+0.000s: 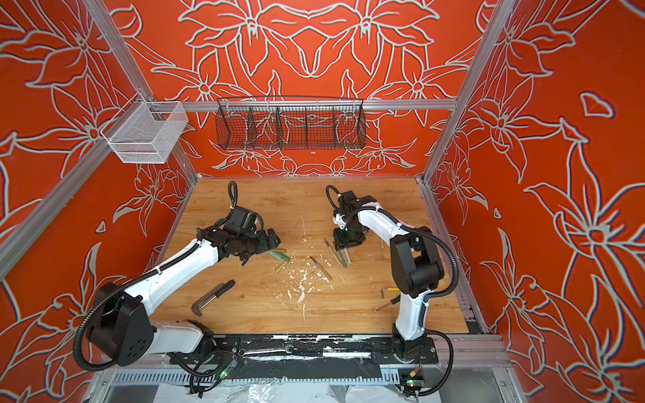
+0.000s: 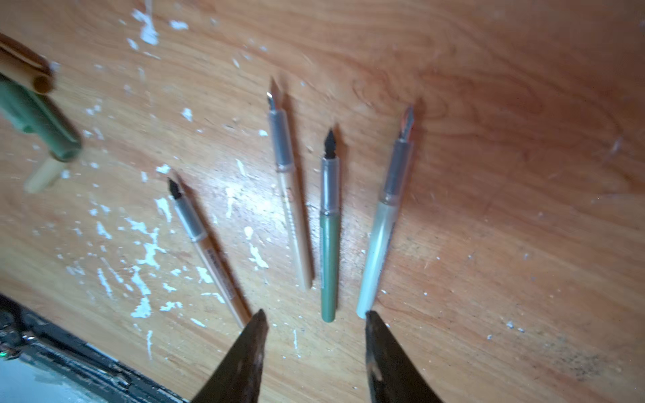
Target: Insert the pens into the pen caps
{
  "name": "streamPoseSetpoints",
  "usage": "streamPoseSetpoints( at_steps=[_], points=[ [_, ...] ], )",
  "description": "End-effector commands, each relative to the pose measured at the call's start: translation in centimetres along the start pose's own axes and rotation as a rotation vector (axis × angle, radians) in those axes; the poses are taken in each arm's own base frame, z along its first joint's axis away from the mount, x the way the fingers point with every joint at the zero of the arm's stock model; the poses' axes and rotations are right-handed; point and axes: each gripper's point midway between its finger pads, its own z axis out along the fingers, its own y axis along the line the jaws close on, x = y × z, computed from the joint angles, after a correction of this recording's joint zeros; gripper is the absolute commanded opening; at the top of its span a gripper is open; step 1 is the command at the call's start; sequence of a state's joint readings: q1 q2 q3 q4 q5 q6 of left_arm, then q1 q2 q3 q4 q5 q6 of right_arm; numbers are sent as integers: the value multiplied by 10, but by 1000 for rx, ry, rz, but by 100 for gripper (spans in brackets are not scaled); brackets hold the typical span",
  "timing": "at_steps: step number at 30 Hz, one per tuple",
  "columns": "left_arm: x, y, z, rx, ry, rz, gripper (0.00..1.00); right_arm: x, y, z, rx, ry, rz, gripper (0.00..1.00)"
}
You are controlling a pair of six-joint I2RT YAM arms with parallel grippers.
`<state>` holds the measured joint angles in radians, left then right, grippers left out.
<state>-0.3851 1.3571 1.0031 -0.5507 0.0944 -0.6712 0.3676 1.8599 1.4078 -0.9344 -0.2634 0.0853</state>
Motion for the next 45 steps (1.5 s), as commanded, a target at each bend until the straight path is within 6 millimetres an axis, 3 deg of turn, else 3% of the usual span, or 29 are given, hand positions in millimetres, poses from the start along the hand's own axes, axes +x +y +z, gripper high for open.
streamPoseSetpoints(
  at_steps=[1, 7, 14, 23, 37, 45],
  points=[
    [-2, -5, -7, 43, -12, -4, 97, -7, -11, -8, 66, -52, 44, 45],
    [4, 0, -7, 38, -7, -8, 97, -12, -18, 3, 91, -24, 75, 39],
    [9, 14, -12, 23, -55, -38, 97, -26, 15, -6, -47, -73, -55, 35],
    [10, 22, -17, 10, -83, -45, 97, -38, 33, 11, -51, -23, -120, 35],
    [11, 38, -34, -2, -127, -58, 97, -49, 29, 51, 25, 75, -104, 35],
    [9, 44, -40, -5, -134, -58, 97, -49, 27, 65, 73, 118, -105, 26]
  ],
)
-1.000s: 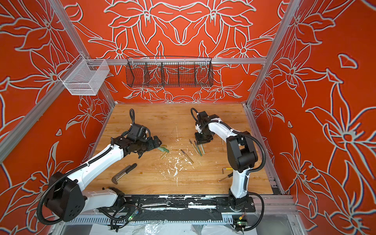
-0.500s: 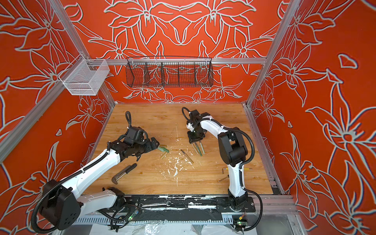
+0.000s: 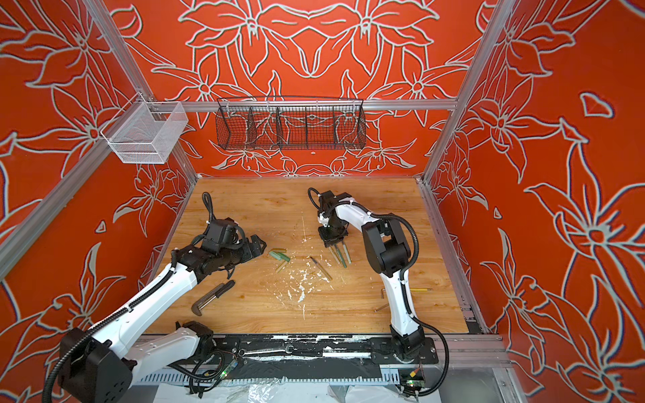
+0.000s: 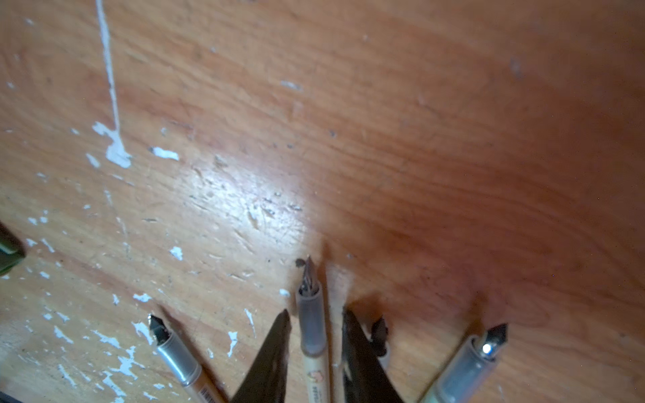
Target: Insert the pens into the pen caps
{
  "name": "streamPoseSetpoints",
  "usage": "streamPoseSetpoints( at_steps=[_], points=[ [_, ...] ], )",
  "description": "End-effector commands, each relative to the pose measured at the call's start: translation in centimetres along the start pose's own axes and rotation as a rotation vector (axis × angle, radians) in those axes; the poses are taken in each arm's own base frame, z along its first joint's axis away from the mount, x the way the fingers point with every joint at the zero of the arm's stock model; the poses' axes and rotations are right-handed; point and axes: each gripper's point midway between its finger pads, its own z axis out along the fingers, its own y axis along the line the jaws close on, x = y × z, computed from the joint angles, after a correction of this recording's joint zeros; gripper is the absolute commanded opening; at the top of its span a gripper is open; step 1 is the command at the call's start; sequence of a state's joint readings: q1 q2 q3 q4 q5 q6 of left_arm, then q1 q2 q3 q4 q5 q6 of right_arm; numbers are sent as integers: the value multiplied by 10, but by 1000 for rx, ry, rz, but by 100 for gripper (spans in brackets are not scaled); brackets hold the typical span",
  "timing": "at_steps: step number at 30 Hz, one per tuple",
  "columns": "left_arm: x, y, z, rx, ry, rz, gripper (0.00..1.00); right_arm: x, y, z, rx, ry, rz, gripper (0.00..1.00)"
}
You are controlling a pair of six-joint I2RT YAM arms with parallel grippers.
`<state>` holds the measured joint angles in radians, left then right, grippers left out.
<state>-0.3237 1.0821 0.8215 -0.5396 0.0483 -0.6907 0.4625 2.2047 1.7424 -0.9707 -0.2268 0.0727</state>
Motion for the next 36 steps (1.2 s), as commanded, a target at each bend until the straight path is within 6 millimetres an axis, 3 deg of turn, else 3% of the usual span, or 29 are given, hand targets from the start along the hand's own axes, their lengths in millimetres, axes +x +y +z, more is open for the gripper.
streamPoseSetpoints(
  at_steps=[1, 6, 11, 17, 22, 30, 36],
  points=[
    [0, 7, -2, -14, -1, 5, 97, 9, 1, 10, 38, 65, -12, 24],
    [-2, 2, 2, 10, 9, 10, 97, 8, 11, 16, 32, 89, -15, 17],
    [-2, -18, 4, 113, 32, 46, 97, -9, 35, -5, -77, 17, 15, 13],
    [3, -52, 3, 302, 71, 97, 99, -35, 83, -52, -319, -134, -15, 11],
    [3, -84, -4, 467, 95, 140, 96, -56, 132, -114, -600, -303, -59, 11],
    [-14, -114, -20, 626, 4, 189, 72, -66, 174, -184, -888, -459, -90, 10],
    [-23, -129, -27, 709, -44, 209, 52, -63, 192, -208, -975, -523, -146, 9]
  ],
)
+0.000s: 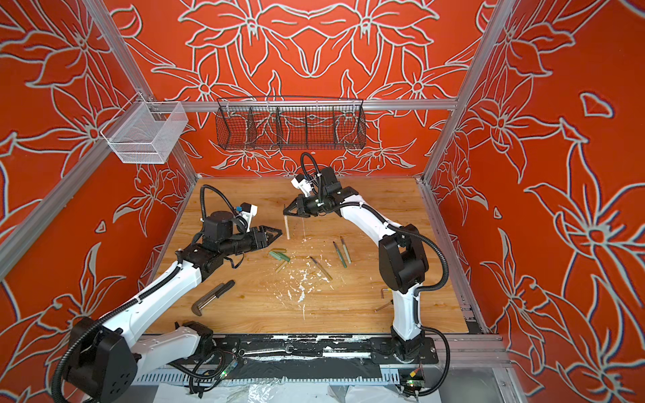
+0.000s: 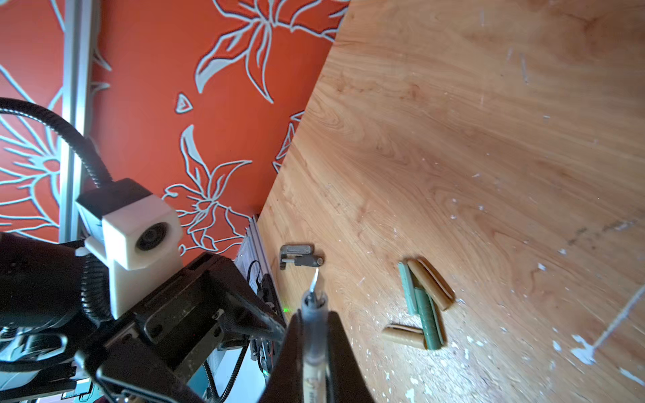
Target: Insert the pens into the pen caps
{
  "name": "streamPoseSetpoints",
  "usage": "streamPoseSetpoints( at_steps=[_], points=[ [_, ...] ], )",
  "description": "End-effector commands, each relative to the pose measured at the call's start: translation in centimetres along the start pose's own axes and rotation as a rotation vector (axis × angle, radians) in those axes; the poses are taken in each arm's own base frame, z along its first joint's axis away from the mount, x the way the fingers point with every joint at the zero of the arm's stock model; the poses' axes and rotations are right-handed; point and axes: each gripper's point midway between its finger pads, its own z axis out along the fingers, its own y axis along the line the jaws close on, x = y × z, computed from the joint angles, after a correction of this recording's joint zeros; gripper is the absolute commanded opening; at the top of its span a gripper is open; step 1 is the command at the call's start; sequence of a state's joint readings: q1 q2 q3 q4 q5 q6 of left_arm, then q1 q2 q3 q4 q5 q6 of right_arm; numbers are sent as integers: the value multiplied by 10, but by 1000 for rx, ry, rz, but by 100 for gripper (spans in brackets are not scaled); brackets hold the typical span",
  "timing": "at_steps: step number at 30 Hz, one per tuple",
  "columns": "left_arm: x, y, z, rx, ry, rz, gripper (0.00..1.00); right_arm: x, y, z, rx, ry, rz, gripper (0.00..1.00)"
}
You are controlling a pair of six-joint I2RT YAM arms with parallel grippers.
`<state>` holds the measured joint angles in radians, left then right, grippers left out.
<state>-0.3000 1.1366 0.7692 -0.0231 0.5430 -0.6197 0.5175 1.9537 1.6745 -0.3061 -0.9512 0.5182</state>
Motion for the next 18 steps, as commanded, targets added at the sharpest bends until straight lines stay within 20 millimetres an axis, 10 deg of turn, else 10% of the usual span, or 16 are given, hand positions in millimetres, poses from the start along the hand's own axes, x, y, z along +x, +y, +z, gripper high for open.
streamPoseSetpoints(
  at_steps=[1, 8, 18],
  points=[
    [-15, -22, 0, 100, -43, 51, 49, -7, 38, -3, -123, -34, -57, 9],
    [-23, -25, 5, 120, -62, 53, 25, -6, 56, -3, -176, -33, -95, 9],
    [-26, -17, 7, 84, -84, 56, 20, -4, 66, -3, -207, -27, -113, 8]
  ],
)
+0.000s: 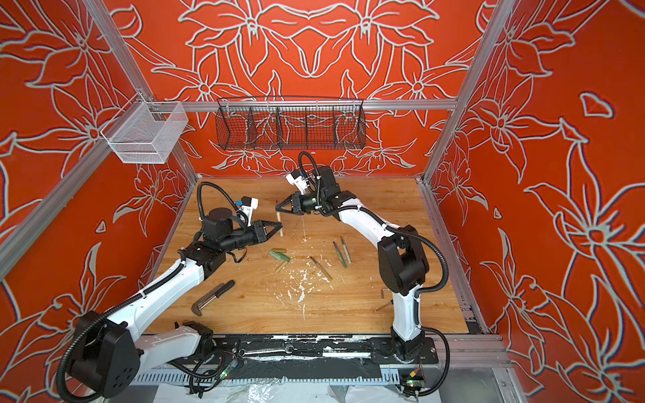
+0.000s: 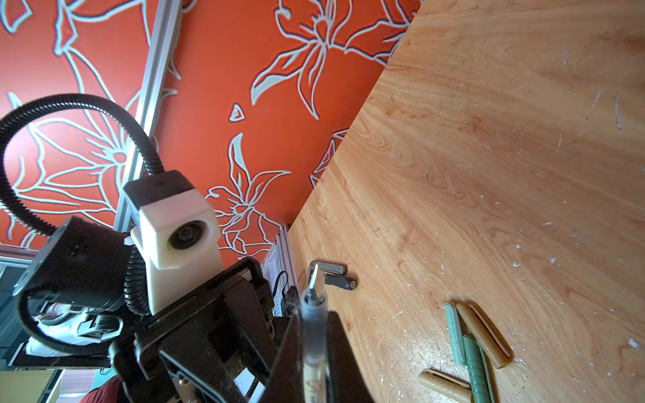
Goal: Insert the pens into the pen caps
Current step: 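Close the left gripper on the pen barrel while the right gripper releases it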
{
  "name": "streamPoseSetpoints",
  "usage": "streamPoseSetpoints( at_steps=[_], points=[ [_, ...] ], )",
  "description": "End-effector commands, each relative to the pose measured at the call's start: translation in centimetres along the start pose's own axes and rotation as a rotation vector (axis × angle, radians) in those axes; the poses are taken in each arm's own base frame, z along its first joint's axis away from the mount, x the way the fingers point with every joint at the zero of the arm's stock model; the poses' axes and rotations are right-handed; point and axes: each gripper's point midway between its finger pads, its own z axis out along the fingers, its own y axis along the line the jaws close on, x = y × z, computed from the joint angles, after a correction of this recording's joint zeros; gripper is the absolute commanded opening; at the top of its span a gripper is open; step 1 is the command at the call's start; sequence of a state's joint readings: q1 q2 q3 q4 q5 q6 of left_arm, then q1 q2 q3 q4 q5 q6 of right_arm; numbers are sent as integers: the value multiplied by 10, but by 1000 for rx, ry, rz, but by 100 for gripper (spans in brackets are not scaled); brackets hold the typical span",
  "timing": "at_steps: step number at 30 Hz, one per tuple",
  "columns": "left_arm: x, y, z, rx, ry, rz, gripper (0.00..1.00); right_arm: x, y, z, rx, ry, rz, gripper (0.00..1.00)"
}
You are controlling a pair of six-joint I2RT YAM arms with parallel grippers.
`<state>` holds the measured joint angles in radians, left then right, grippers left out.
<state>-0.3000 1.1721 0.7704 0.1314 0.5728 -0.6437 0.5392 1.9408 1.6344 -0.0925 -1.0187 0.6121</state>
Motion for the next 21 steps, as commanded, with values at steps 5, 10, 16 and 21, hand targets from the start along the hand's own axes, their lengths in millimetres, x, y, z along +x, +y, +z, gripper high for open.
streamPoseSetpoints(
  at_steps=[5, 10, 16, 21],
  points=[
    [-9, 8, 3, -45, -32, 16, 27, 3, 40, -3, -93, 17, -51, 8],
    [-13, 14, 2, -87, -52, 24, 28, 2, 41, -3, -99, 18, -51, 8],
    [-15, 14, 3, -85, -49, 31, 23, 4, 41, -3, -103, 21, -51, 8],
    [-16, 15, 0, -105, -56, 32, 12, 4, 39, -2, -96, 23, -43, 10]
  ],
)
